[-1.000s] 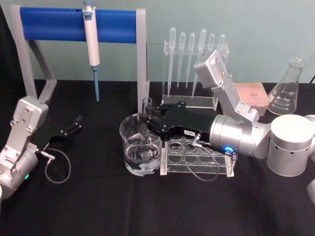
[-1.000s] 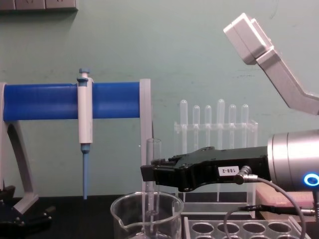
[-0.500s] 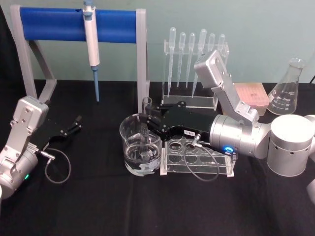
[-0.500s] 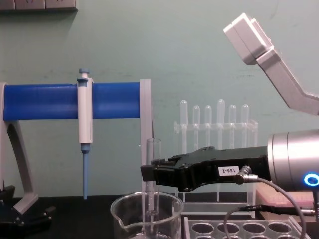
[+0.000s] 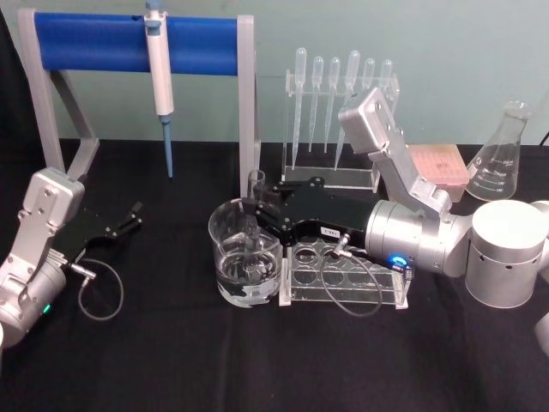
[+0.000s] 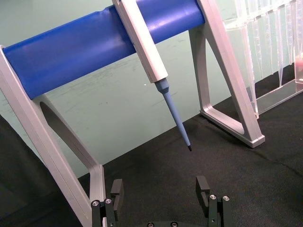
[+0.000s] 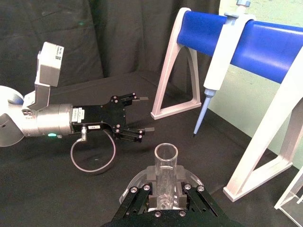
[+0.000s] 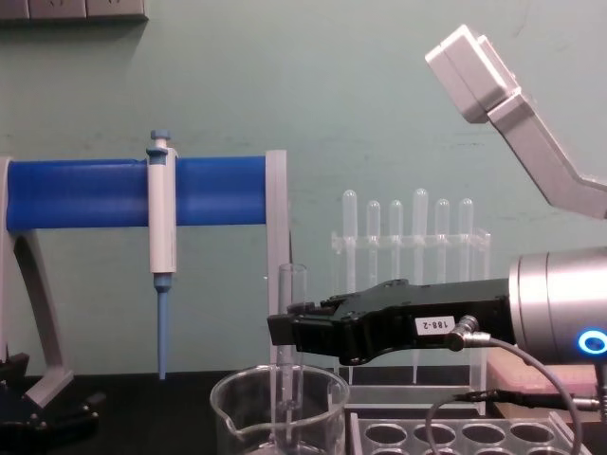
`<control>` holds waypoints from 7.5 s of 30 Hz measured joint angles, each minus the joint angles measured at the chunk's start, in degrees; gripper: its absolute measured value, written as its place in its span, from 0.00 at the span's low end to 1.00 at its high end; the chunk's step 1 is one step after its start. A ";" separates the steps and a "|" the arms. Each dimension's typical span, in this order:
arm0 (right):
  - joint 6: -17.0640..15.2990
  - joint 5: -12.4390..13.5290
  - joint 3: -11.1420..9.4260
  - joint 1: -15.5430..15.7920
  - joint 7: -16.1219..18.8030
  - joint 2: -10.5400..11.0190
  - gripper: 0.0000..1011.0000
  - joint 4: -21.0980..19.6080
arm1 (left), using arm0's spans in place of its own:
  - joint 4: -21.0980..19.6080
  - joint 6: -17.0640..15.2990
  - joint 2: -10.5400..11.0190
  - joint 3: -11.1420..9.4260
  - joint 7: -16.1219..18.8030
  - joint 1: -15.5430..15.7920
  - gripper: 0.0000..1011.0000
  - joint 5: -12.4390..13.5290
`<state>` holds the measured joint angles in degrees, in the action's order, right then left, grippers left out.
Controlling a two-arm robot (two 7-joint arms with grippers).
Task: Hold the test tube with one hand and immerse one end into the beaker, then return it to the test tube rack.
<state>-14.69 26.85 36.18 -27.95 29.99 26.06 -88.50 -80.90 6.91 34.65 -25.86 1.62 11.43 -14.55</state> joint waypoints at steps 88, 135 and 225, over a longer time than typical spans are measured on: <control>0.00 0.00 0.00 0.00 0.00 0.00 0.22 0.00 | 0.00 0.00 0.00 0.00 0.00 0.00 0.99 0.00; 0.00 0.00 0.00 0.00 0.00 0.00 0.22 0.00 | 0.00 0.00 0.00 0.00 0.00 0.00 0.99 0.00; 1.36 3.40 -12.89 14.91 -5.26 12.99 0.22 -14.74 | 0.00 0.00 0.00 0.00 0.00 0.00 0.99 0.00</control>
<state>-13.33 30.25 23.30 -13.04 24.72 39.05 -103.23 -80.90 6.91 34.65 -25.86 1.62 11.43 -14.55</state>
